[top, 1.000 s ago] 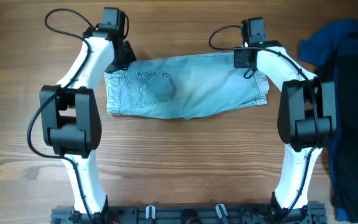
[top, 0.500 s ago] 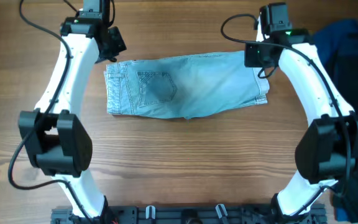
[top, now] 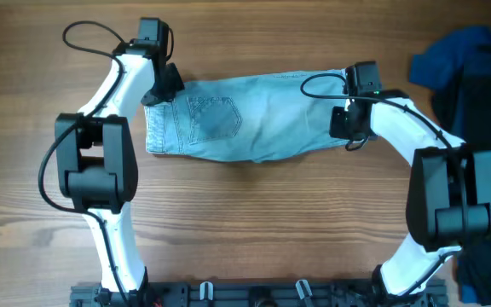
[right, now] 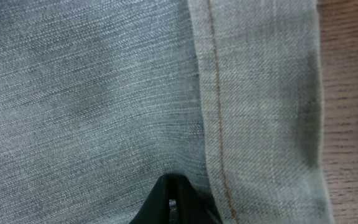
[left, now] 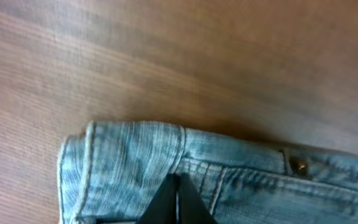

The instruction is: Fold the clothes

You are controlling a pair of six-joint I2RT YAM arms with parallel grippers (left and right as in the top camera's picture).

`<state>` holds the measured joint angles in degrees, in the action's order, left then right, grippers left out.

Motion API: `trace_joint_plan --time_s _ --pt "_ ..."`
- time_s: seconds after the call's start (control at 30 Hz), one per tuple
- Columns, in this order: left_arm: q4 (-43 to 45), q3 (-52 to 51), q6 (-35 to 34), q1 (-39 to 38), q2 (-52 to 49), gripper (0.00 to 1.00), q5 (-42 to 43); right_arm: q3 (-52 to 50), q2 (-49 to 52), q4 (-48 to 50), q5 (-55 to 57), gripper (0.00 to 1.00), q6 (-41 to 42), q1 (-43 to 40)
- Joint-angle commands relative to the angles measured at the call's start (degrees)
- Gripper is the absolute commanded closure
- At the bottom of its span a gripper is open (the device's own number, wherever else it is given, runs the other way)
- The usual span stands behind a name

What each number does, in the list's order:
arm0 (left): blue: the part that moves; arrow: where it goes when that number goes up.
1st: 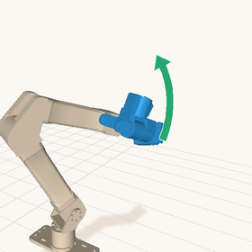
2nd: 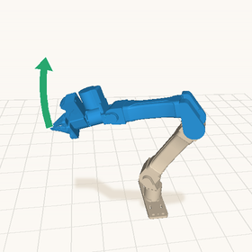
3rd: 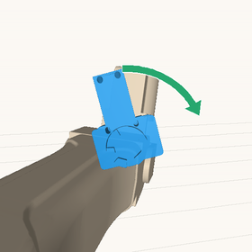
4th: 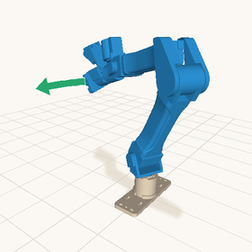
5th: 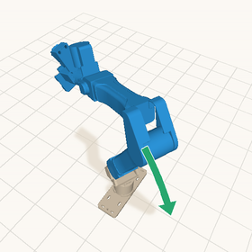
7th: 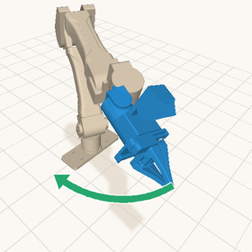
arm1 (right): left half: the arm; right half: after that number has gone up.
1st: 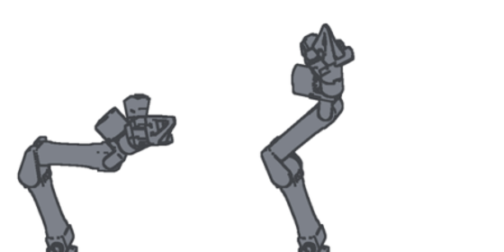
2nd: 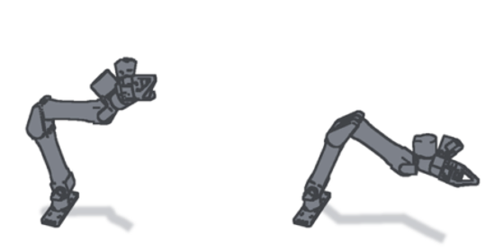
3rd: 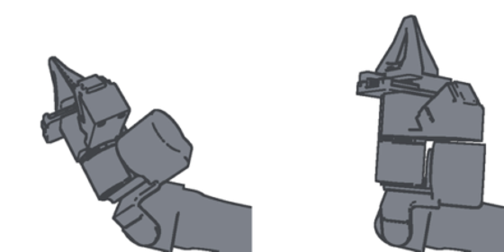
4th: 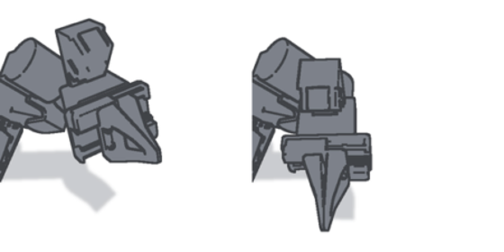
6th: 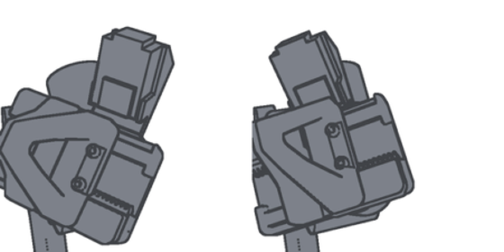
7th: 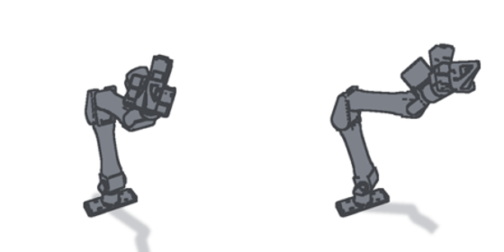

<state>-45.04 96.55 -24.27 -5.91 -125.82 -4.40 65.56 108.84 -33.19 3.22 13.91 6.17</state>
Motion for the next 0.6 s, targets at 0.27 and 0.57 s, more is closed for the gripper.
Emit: trace_joint_plan --time_s 0.27,0.57 --pt "7.1 4.6 7.2 5.1 1.3 0.96 -3.1 5.9 -2.4 -3.3 2.1 0.96 -0.9 -1.0" --pt "4.9 7.3 4.3 -1.6 9.4 0.77 11.3 12.7 -8.8 -11.1 -7.9 0.67 -1.9 -9.2"
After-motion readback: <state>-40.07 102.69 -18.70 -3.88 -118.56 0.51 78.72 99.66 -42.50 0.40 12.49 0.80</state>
